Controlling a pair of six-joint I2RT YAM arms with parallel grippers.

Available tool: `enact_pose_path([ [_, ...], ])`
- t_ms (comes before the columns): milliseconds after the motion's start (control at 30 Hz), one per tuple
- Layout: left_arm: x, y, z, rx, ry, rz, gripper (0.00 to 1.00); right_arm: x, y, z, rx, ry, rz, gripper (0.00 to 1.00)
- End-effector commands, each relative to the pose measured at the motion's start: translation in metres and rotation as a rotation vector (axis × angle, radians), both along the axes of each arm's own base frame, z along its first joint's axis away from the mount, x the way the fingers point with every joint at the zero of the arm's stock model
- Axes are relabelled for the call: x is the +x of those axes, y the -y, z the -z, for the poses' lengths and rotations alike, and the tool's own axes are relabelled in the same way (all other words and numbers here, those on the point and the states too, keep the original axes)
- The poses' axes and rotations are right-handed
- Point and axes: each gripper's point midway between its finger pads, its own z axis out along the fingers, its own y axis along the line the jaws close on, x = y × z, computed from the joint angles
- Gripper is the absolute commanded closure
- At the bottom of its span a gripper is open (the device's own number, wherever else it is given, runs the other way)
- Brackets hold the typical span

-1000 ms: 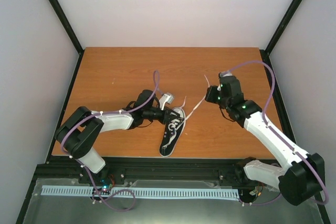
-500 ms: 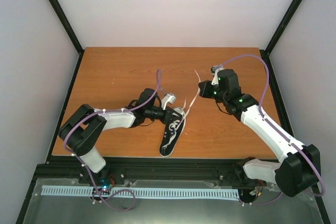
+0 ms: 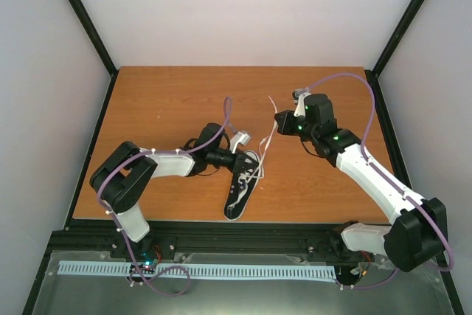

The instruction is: Tie the shoes

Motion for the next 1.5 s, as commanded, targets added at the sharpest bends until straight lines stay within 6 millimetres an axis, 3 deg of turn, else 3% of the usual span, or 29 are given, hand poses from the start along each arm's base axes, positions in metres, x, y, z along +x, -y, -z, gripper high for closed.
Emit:
enact_pose_path([
  [0,0.001,0.006,-0.003,0.013,0.036,0.037,0.79,0.008,-0.006,-0.019,0.019,0.052,-0.020,0.97],
  [167,-0.002,-0.007,0.003,0.098,0.077,0.032,0.65,0.008,-0.002,-0.023,0.016,0.061,-0.003,0.97],
  [267,-0.001,-0.015,-0.003,0.125,0.104,-0.001,0.57,0.002,0.008,-0.017,-0.007,0.042,0.032,0.97],
  [367,-0.001,-0.022,-0.019,0.112,0.140,-0.045,0.44,-0.012,0.028,0.011,-0.057,-0.055,0.118,0.97],
  [600,0.024,-0.060,-0.088,0.054,0.350,-0.345,0.05,-0.058,0.083,0.103,-0.199,-0.277,0.330,0.97],
  [633,0.029,-0.067,-0.099,0.052,0.377,-0.398,0.01,-0.063,0.087,0.113,-0.206,-0.295,0.342,0.94],
  [733,0.047,-0.085,-0.122,0.065,0.416,-0.525,0.00,-0.071,0.095,0.134,-0.235,-0.333,0.369,0.47],
  [800,0.063,-0.094,-0.128,0.091,0.381,-0.592,0.00,-0.068,0.096,0.140,-0.263,-0.331,0.370,0.28],
  [900,0.083,-0.106,-0.131,0.062,0.331,-0.676,0.00,-0.055,0.086,0.137,-0.266,-0.301,0.333,0.18],
  [1033,0.095,-0.126,-0.136,0.031,0.361,-0.788,0.00,-0.024,0.050,0.128,-0.248,-0.287,0.235,0.17],
  [1167,0.099,-0.149,-0.126,0.127,0.373,-0.888,0.00,0.005,0.012,0.131,-0.296,-0.289,0.165,0.18],
  [1467,0.102,-0.177,-0.085,0.303,0.409,-0.973,0.00,0.040,-0.022,0.183,-0.411,-0.389,0.150,0.33],
])
